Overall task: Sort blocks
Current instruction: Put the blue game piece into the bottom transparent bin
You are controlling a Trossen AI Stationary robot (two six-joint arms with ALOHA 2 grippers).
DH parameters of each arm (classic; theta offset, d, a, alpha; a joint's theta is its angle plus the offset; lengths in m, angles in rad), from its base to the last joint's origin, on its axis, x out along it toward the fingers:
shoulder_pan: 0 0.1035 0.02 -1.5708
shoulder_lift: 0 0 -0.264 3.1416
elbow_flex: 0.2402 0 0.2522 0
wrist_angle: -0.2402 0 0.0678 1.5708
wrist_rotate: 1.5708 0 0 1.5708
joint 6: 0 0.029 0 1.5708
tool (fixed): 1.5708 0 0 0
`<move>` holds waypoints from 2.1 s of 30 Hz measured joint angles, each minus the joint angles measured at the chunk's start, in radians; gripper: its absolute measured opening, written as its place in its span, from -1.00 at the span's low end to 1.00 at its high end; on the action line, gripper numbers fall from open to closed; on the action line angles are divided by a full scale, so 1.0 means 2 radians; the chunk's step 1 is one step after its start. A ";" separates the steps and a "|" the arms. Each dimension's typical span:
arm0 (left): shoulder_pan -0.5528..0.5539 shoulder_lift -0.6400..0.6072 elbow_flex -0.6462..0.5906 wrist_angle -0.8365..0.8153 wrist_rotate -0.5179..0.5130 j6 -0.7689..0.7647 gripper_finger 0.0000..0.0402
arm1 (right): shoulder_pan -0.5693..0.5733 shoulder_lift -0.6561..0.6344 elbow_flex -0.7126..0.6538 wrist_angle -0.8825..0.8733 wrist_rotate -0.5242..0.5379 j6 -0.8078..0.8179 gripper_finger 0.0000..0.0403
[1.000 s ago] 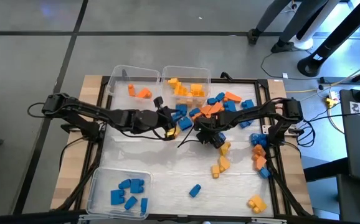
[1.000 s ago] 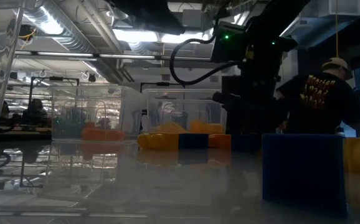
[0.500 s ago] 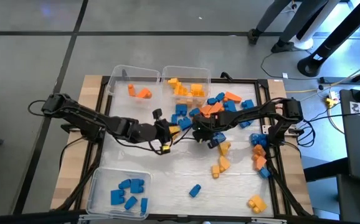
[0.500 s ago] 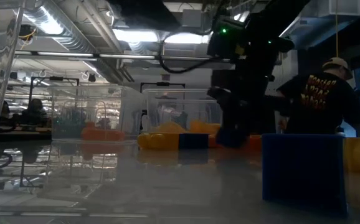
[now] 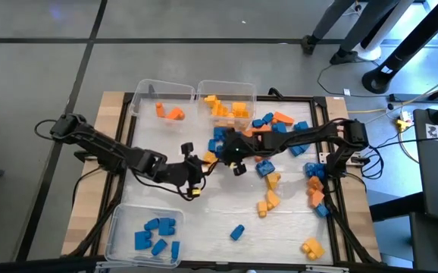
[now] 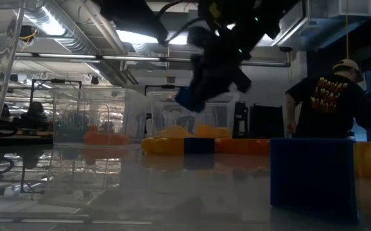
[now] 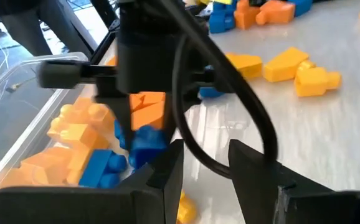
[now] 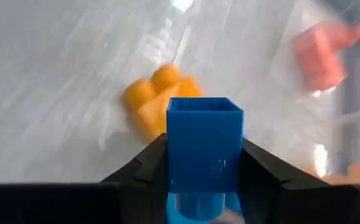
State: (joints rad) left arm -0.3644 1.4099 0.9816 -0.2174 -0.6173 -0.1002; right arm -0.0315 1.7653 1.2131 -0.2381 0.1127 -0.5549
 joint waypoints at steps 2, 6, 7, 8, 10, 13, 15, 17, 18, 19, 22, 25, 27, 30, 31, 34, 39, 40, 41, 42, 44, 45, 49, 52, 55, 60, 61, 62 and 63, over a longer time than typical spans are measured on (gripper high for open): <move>-0.006 -0.001 0.000 0.000 -0.001 -0.009 -0.41 | 0.000 0.000 0.012 -0.001 0.000 0.000 -0.23; -0.016 -0.001 0.001 -0.001 -0.009 -0.004 -0.41 | 0.000 0.001 0.024 -0.001 0.006 -0.001 -0.17; -0.018 -0.001 0.000 -0.002 -0.018 -0.003 -0.41 | 0.000 0.001 0.025 -0.001 0.006 -0.001 -0.18; -0.019 -0.001 0.000 -0.005 -0.031 -0.002 -0.41 | 0.000 0.001 0.025 -0.001 0.006 -0.001 -0.20; -0.019 0.000 0.000 -0.007 -0.058 0.003 -0.41 | 0.000 0.001 0.025 -0.005 0.006 -0.001 -0.25; -0.017 0.001 -0.001 -0.010 -0.099 0.026 -0.41 | 0.000 0.001 0.026 -0.017 0.004 -0.001 -0.31; -0.015 0.001 -0.001 -0.011 -0.125 0.040 -0.41 | 0.003 0.000 0.026 -0.025 0.004 -0.001 -0.31; -0.013 0.001 -0.002 -0.010 -0.144 0.047 -0.41 | 0.003 0.000 0.026 -0.026 0.003 -0.001 -0.27; -0.011 0.001 -0.002 -0.010 -0.151 0.052 -0.41 | 0.003 0.000 0.026 -0.025 0.000 -0.001 -0.24; -0.010 0.001 -0.002 -0.010 -0.154 0.056 -0.41 | 0.003 0.000 0.026 -0.025 -0.004 -0.001 -0.22; -0.006 0.001 -0.002 -0.018 -0.166 0.064 -0.41 | 0.002 0.000 0.026 -0.026 -0.015 0.000 -0.18; -0.004 0.001 -0.002 -0.038 -0.207 0.065 -0.41 | 0.003 -0.001 0.027 -0.026 -0.031 0.000 -0.22; -0.003 0.001 -0.002 -0.053 -0.240 0.062 -0.41 | 0.003 -0.001 0.027 -0.030 -0.047 -0.001 -0.26; -0.003 0.001 -0.002 -0.079 -0.250 0.042 -0.41 | 0.003 -0.001 0.027 -0.034 -0.063 -0.001 -0.30; -0.003 0.001 -0.002 -0.088 -0.237 0.032 -0.41 | 0.003 -0.001 0.027 -0.033 -0.064 -0.001 -0.30; -0.003 0.001 -0.002 -0.111 -0.173 0.002 -0.41 | 0.003 -0.001 0.027 -0.025 -0.065 -0.001 -0.25; -0.004 0.001 -0.005 -0.107 -0.099 -0.028 -0.41 | 0.003 -0.001 0.027 0.015 -0.065 -0.002 -0.19; -0.004 0.001 -0.005 -0.107 -0.090 -0.029 -0.41 | 0.003 -0.001 0.027 0.027 -0.065 -0.002 -0.20; -0.004 0.002 -0.005 -0.105 -0.083 -0.030 -0.41 | 0.003 -0.001 0.027 0.038 -0.065 -0.001 -0.21; -0.004 0.002 -0.005 -0.105 -0.080 -0.029 -0.41 | 0.003 -0.001 0.027 0.045 -0.066 -0.001 -0.23; -0.004 0.002 -0.005 -0.100 -0.076 -0.029 -0.41 | 0.002 -0.001 0.027 0.060 -0.065 0.000 -0.26; -0.004 0.002 -0.005 -0.093 -0.076 -0.029 -0.41 | 0.002 -0.001 0.027 0.067 -0.065 0.001 -0.28; -0.003 0.002 -0.005 -0.069 -0.076 -0.015 -0.41 | 0.003 -0.001 0.027 0.088 -0.066 0.001 -0.27; -0.002 0.002 -0.005 -0.060 -0.076 0.002 -0.42 | 0.003 -0.001 0.027 0.098 -0.066 0.002 -0.23; 0.003 0.002 -0.005 -0.052 -0.078 0.004 -0.41 | 0.003 -0.001 0.027 0.097 -0.066 0.002 -0.21; 0.019 0.002 -0.005 -0.052 -0.078 0.002 -0.41 | 0.003 -0.001 0.026 0.097 -0.072 0.002 -0.24; 0.022 0.002 -0.005 -0.052 -0.077 0.002 -0.41 | 0.003 -0.001 0.026 0.097 -0.076 0.002 -0.25; 0.026 0.002 -0.005 -0.052 -0.074 0.002 -0.42 | 0.003 -0.001 0.026 0.099 -0.078 0.002 -0.26; 0.029 0.003 -0.005 -0.052 -0.069 0.002 -0.41 | 0.003 -0.001 0.026 0.102 -0.079 0.002 -0.26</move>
State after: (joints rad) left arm -0.3060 1.4163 0.9722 -0.3210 -0.7560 -0.0967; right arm -0.0257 1.7641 1.2659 -0.0347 -0.0452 -0.5503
